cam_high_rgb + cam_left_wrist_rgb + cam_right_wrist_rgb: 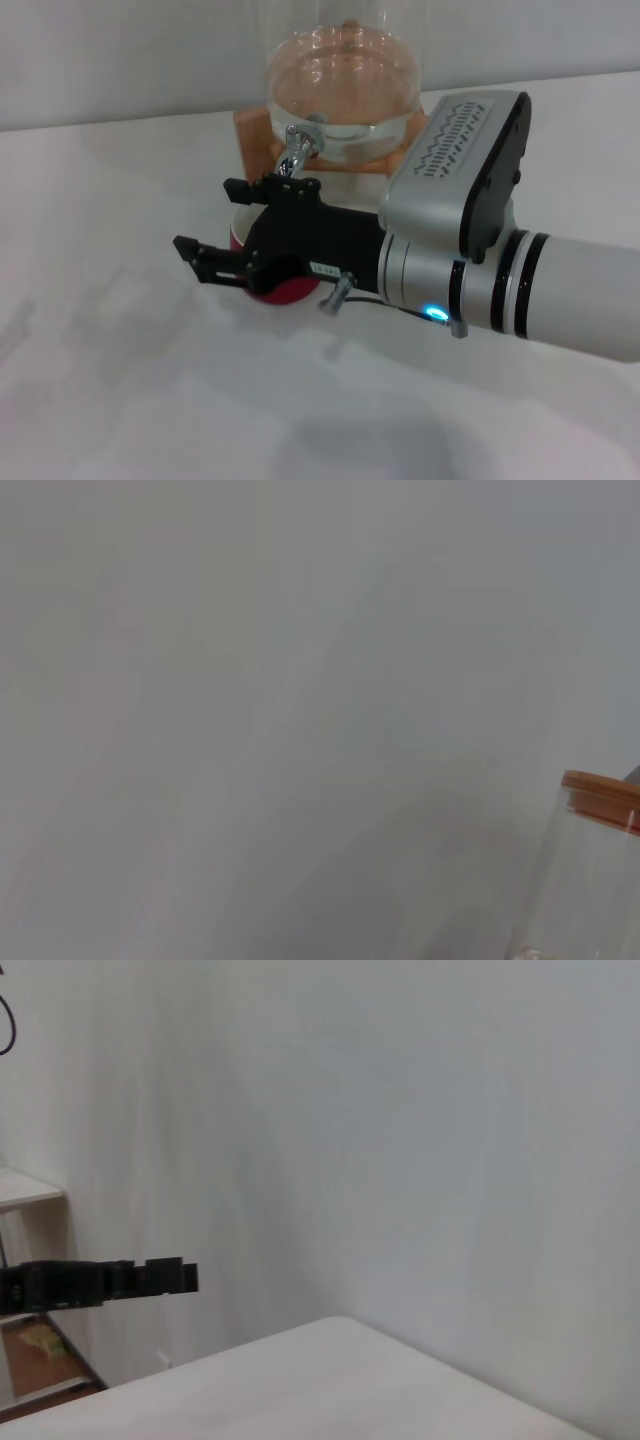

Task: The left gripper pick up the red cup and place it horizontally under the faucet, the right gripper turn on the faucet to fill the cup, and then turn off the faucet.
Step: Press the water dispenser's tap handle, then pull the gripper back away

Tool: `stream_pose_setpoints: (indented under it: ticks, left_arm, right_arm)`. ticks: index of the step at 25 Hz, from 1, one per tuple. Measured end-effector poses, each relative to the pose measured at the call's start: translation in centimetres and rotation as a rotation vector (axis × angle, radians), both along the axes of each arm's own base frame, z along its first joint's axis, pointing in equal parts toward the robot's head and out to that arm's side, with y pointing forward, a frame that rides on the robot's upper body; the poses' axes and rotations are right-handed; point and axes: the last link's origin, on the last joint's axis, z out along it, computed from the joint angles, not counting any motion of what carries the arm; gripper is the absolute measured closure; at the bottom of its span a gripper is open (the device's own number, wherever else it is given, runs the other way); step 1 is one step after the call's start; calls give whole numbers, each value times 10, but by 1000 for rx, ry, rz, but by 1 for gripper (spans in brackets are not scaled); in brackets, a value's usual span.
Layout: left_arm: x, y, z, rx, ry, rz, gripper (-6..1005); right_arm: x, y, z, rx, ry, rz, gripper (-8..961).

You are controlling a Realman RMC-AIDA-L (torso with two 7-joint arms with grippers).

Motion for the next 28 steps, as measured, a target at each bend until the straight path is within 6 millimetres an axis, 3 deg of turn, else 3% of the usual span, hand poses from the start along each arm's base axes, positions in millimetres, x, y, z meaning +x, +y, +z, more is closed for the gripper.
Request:
stream_pose_setpoints:
  ticks: [28]
  left_arm:
    - [-2, -4, -1, -18, 12, 10, 134]
  right_arm:
    - [22, 12, 14, 99, 14, -108, 173]
